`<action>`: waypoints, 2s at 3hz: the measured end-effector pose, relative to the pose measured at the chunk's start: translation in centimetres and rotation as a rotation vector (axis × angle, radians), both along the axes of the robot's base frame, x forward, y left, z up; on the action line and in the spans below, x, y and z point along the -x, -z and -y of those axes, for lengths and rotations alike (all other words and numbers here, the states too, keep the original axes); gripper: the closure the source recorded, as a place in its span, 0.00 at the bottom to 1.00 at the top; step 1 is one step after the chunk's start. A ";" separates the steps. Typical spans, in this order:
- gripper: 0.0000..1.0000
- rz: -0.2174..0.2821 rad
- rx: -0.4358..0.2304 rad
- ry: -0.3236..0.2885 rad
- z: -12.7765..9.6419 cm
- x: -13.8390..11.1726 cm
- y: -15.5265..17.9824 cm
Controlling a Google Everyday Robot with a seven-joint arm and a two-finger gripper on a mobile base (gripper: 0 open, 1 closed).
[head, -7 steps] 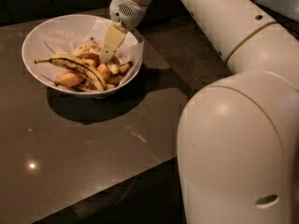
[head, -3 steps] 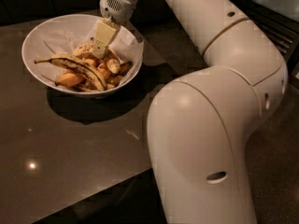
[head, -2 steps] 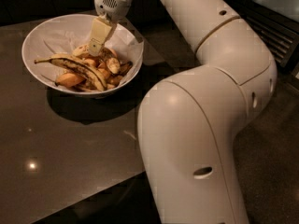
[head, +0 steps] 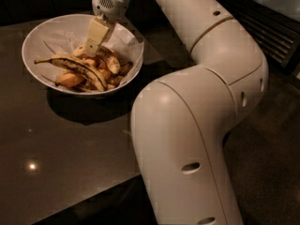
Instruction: Pick banana from white bowl
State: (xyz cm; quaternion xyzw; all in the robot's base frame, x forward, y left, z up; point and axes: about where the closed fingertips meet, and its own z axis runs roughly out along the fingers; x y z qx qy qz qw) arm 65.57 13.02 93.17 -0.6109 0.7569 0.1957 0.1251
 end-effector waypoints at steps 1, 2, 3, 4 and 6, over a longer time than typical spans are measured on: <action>0.36 -0.019 0.009 0.016 0.2 0.1 0.5; 0.35 -0.031 0.021 0.020 0.3 0.2 1.1; 0.35 -0.039 0.031 0.022 0.4 0.2 1.6; 0.54 -0.039 0.031 0.022 0.4 0.2 1.6; 0.99 -0.039 0.031 0.022 0.4 0.2 1.6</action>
Offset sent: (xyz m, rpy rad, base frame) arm -0.0292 -0.0318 -0.0157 -0.1183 0.1270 0.0201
